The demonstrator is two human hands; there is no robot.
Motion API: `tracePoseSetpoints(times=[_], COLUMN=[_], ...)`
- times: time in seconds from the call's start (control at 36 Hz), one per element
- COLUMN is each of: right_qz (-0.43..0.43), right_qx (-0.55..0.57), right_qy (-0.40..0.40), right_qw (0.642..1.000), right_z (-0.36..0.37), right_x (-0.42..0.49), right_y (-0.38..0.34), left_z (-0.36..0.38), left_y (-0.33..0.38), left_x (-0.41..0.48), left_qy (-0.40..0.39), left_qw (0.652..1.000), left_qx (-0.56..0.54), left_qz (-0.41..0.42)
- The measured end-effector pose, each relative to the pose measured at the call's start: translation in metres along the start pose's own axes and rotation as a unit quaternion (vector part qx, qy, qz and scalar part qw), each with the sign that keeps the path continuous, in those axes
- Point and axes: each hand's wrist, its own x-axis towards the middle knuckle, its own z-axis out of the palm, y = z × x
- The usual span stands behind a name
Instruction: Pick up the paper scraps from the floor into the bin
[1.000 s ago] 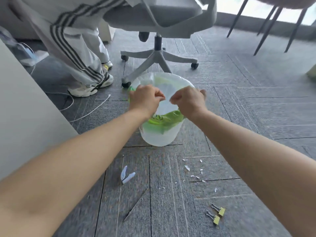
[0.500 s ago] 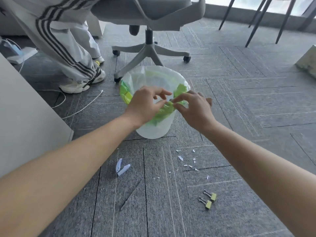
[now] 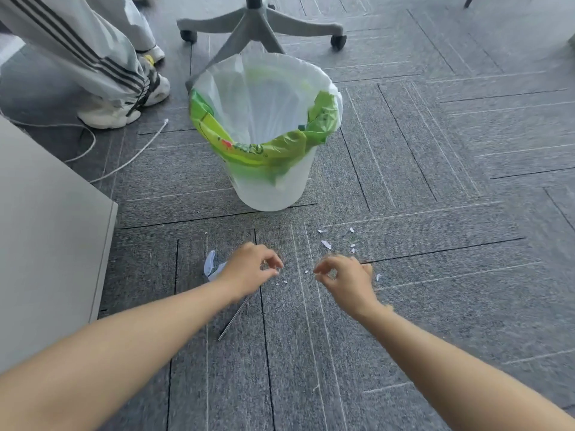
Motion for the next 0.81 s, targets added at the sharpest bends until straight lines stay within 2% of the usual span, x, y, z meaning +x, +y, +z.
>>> tracePoseSetpoints(times=[0.19, 0.56, 0.67, 0.81], right_qz=[0.03, -0.002, 0.013, 0.004], right_qx=[-0.02, -0.042, -0.033, -0.053], right_qy=[-0.01, -0.018, -0.015, -0.014], right_qw=[0.999, 0.999, 0.999, 0.998], right_z=[0.028, 0.067, 0.073, 0.08], right_x=[0.008, 0.017, 0.022, 0.026], right_y=[0.008, -0.009, -0.011, -0.014], left_z=[0.029, 0.048, 0.051, 0.054], left_y=[-0.016, -0.03, -0.033, -0.033], left_x=[0.013, 0.019, 0.016, 0.014], left_qy=[-0.013, 0.025, 0.045, 0.04], left_qw=[0.993, 0.994, 0.994, 0.994], left_qx=[0.113, 0.105, 0.1, 0.098], left_qz=[-0.028, -0.018, -0.017, -0.017])
